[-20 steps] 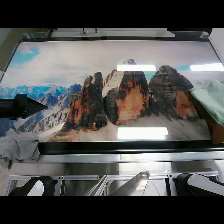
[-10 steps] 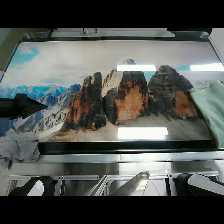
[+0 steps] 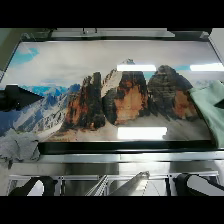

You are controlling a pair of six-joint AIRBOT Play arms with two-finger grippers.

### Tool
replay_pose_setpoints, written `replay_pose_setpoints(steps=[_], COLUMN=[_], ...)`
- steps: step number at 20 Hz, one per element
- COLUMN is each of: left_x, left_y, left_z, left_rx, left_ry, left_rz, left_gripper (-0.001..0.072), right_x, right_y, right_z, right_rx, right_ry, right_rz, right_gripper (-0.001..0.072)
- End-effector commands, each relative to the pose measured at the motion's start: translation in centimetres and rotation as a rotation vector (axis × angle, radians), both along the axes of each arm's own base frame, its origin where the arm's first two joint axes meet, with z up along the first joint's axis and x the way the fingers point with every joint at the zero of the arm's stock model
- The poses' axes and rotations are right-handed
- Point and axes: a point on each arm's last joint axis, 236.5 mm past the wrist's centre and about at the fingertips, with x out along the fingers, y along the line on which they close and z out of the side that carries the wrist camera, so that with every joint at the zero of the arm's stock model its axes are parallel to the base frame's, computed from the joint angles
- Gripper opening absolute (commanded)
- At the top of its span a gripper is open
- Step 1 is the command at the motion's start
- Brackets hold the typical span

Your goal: Fold the shirts.

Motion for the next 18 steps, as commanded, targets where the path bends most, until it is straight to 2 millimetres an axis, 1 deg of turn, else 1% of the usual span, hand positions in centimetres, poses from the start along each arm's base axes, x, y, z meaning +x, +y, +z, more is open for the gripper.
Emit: replay_pose_setpoints(steps=[1, 2, 3, 4, 5, 6, 7, 8, 10, 13, 15, 18], left_x=[-2.4, -3.8, -5.6, -7.2, -8.8, -10.1, -11.0, -11.6, -12.3, -13.1, -13.0, -12.8], left_y=[-1.1, -1.7, -2.5, -3.4, -4.3, -5.0, -5.6, -6.0, -6.6, -7.3, -7.5, -7.5], left_z=[1.5, 0.7, -0.6, -2.0, -3.5, -4.9, -6.1, -6.8, -7.4, -7.4, -7.3, -7.2], left_rx=[0.016, 0.012, 0.01, 0.001, -0.016, -0.028, -0.035, -0.046, -0.058, -0.054, -0.054, -0.054], left_ry=[-0.047, -0.034, -0.012, 0.007, 0.033, 0.055, 0.064, 0.071, 0.068, 0.058, 0.049, 0.038], left_rz=[-0.03, -0.042, -0.063, -0.076, -0.078, -0.083, -0.085, -0.079, -0.065, -0.103, -0.11, -0.105], left_gripper=[0.0022, 0.0022, 0.0022, 0.0022, 0.0022, 0.0022, 0.0022, 0.0022, 0.0022, 0.0022, 0.0022, 0.0021], right_x=[0.7, -0.6, -2.5, -4.8, -7.5, -9.6, -11.0, -11.8, -12.2, -11.7, -11.8, -11.8], right_y=[8.7, 11.4, 14.2, 17.0, 19.8, 21.8, 23.3, 24.3, 25.1, 26.3, 27.1, 27.4], right_z=[2.8, 2.3, 1.4, 0.2, -1.4, -2.8, -4.1, -5.0, -5.4, -4.4, -3.8, -3.5], right_rx=[0.049, 0.043, 0.052, 0.065, 0.083, 0.093, 0.089, 0.091, 0.093, 0.153, 0.196, 0.214], right_ry=[-0.161, -0.173, -0.167, -0.15, -0.131, -0.13, -0.14, -0.143, -0.153, -0.182, -0.187, -0.192], right_rz=[0.208, 0.279, 0.349, 0.419, 0.492, 0.545, 0.58, 0.575, 0.573, 0.554, 0.548, 0.543], right_gripper=[0.0012, 0.0012, 0.0012, 0.0012, 0.0012, 0.0012, 0.0012, 0.0011, 0.0011, 0.0011, 0.0012, 0.0012])
